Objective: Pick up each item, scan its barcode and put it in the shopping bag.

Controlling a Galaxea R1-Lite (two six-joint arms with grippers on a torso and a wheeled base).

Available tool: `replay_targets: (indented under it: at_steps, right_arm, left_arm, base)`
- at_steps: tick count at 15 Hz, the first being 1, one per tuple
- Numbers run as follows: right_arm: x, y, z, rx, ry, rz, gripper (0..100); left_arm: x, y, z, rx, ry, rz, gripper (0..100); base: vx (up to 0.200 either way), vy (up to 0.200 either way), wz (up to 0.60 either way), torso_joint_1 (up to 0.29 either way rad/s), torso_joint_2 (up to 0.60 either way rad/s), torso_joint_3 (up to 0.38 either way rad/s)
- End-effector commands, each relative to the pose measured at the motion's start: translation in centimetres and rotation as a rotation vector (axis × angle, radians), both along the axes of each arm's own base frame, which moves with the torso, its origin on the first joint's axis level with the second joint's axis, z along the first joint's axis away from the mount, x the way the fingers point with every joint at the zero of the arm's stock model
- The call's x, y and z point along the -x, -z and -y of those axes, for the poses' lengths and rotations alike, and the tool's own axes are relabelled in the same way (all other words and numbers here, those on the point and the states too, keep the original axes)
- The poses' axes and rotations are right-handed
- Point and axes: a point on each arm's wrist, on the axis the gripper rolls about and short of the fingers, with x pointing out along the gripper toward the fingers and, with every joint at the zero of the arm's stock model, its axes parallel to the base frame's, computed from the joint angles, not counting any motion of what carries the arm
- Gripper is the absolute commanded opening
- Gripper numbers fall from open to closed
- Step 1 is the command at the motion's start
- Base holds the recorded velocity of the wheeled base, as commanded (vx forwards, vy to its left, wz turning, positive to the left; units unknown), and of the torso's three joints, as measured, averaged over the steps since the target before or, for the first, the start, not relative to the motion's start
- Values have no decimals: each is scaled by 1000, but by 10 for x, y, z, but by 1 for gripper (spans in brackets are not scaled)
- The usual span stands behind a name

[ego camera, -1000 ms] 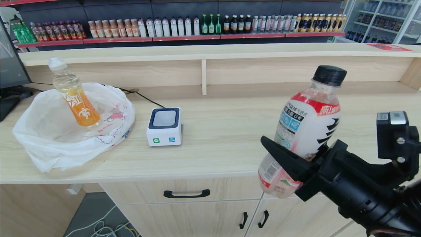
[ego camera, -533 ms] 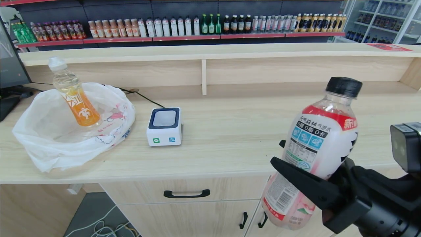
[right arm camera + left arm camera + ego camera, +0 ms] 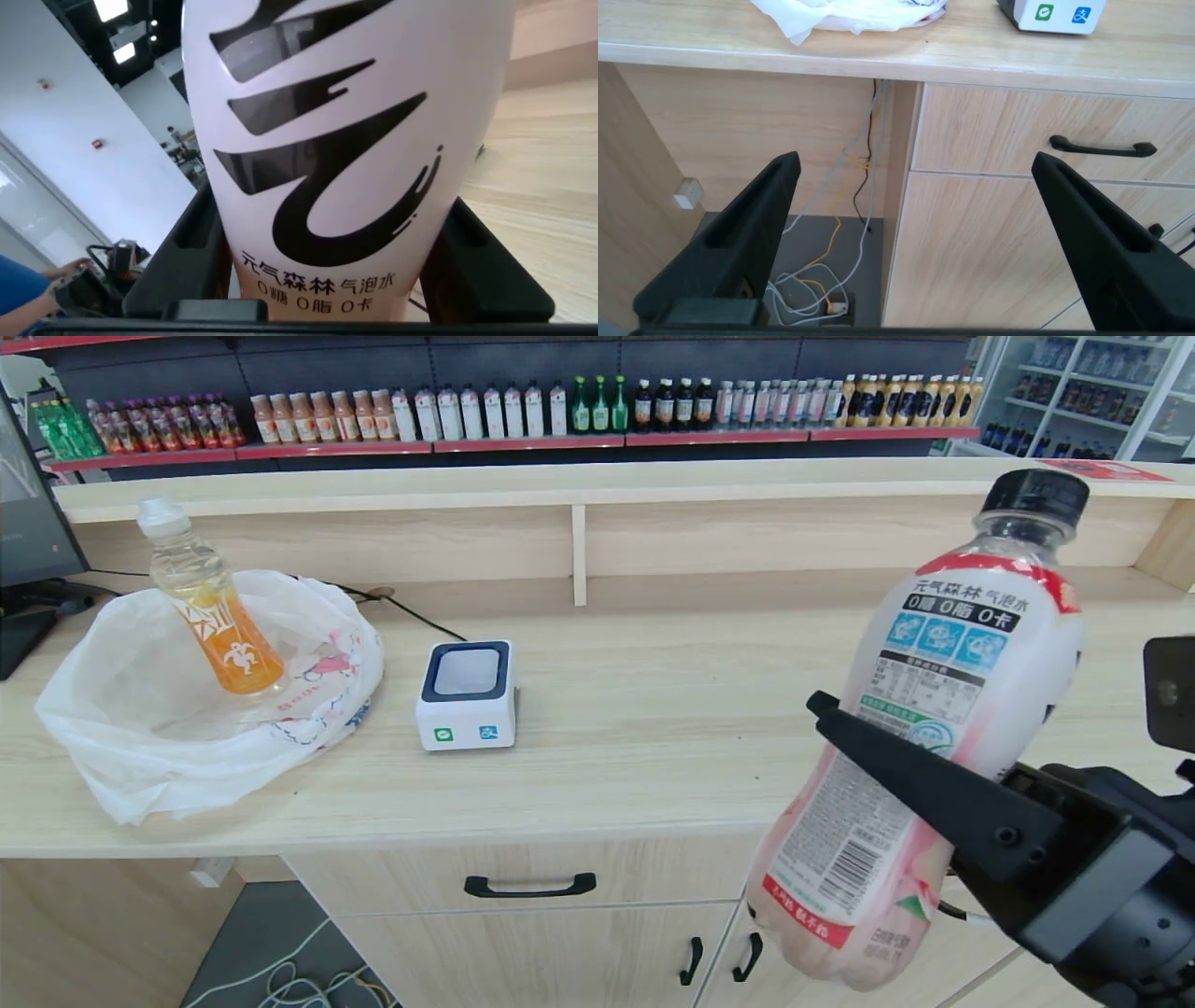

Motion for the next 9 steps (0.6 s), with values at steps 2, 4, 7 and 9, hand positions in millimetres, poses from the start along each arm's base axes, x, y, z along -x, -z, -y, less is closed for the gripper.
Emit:
replay_targets:
  at_steps: [2,4,7,9]
  right_arm:
    - [7,-10,-2,-53,-46,3,0]
    - [9,-11,-2,-61,-63,3,0]
    - [10,-16,-4,-84,-78,1,0]
    - [9,-17,-5,-92,-81,3,0]
  left_arm:
    - [0,0,0,0,-1,0,100]
    - [0,0,0,0,-1,0,100]
    - [0,0,0,0,-1,0,100]
    - [0,0,0,2,-1,0,100]
  base:
    - [0,0,0,0,0,0]
    - [0,0,0,0,0,0]
    - [0,0,0,0,0,0]
    - [0,0,0,0,0,0]
